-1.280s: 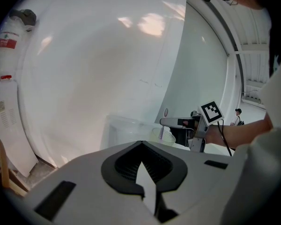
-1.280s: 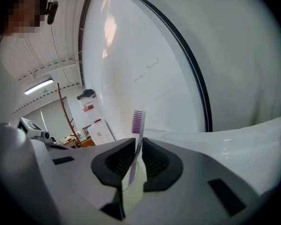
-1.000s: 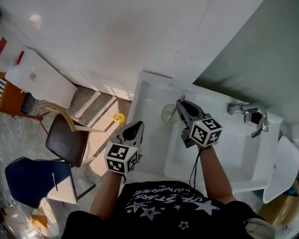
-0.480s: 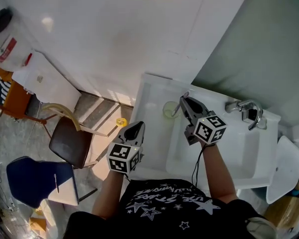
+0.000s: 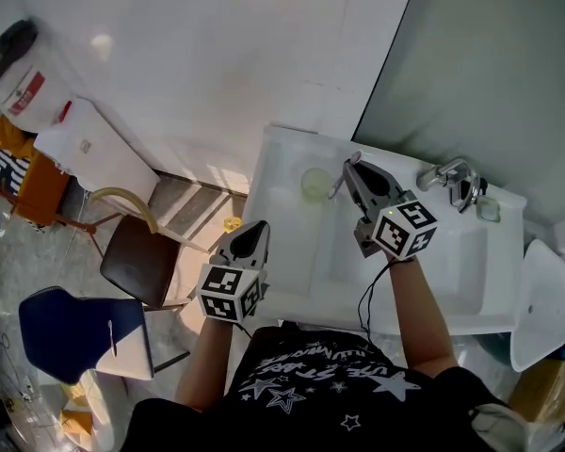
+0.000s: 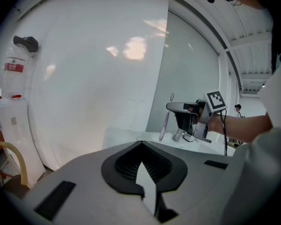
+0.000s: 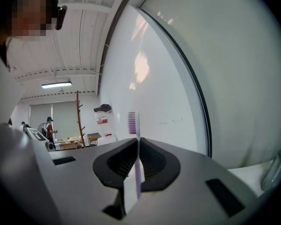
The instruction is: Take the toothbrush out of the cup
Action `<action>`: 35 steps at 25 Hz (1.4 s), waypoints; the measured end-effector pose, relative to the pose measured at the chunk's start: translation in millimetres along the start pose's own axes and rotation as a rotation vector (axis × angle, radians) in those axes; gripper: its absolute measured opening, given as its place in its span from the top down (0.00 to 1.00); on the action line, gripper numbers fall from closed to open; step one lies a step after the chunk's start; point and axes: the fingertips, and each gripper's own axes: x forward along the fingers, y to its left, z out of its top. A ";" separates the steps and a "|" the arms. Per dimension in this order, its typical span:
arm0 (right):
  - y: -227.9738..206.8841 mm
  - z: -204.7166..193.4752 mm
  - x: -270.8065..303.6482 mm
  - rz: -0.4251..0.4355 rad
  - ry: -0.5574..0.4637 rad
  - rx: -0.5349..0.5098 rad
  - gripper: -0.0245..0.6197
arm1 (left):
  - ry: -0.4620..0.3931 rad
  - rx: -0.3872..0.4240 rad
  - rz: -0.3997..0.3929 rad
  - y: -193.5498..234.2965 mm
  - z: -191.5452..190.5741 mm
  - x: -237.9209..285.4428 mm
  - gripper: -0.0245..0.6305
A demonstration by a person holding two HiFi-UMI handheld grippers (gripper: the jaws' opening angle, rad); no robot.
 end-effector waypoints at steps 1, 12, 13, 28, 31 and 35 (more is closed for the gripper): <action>2.7 0.9 -9.8 -0.002 -0.004 0.001 0.92 | -0.002 -0.001 0.001 -5.3 -0.7 -4.7 0.94; 11.8 -6.1 -138.6 -0.083 -0.011 0.015 0.92 | -0.017 0.037 -0.051 -93.7 -9.0 -42.5 0.94; 10.9 -8.6 -151.8 -0.101 -0.005 0.013 0.92 | -0.016 0.041 -0.059 -103.9 -10.6 -45.0 0.94; 12.3 -53.3 -318.4 -0.240 -0.030 0.115 0.92 | 0.016 0.087 -0.129 -228.7 -61.5 -101.3 0.94; 15.7 -60.3 -346.8 -0.254 -0.034 0.116 0.92 | 0.017 0.088 -0.136 -249.3 -72.3 -112.1 0.94; 24.9 -69.2 -384.0 -0.269 -0.036 0.126 0.92 | 0.024 0.095 -0.156 -279.2 -85.8 -127.7 0.94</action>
